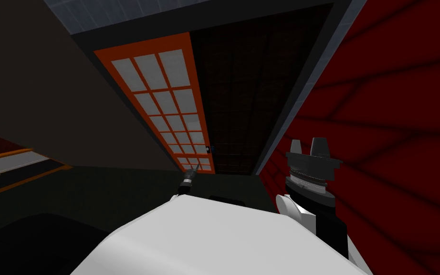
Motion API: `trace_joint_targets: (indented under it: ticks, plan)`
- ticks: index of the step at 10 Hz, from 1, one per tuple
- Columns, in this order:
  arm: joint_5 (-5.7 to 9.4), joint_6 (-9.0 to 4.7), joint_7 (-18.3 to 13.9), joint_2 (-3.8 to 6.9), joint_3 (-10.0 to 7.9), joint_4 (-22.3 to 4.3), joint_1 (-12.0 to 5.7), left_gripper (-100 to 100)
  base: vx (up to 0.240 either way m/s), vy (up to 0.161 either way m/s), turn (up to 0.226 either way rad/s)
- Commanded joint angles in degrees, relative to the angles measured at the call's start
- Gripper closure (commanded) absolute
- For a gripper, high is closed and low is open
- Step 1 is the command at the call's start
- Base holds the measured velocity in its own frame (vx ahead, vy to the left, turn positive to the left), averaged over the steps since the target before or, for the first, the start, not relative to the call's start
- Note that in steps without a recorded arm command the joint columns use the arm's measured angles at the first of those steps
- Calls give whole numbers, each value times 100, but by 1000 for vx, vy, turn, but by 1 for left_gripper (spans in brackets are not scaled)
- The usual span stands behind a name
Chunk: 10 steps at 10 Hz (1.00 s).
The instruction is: Pull the door open
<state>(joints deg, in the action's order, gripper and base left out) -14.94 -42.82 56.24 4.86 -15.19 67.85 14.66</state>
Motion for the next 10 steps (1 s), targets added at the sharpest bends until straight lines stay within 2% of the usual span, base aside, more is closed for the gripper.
trace_joint_targets:
  ticks: [1, 4, 5, 10]
  plan:
    - [-38, -72, 212, -9, -49, -227, -76, -100, 101, -1, -55]
    - [-99, -175, 524, -35, -118, -546, -170, -100, 91, 12, -43]
    - [-99, -175, 524, -35, -118, -546, -170, -100, 66, 1, -16]
    - [-221, -375, 1134, -101, -253, -1167, -366, -100, 110, 10, -53]
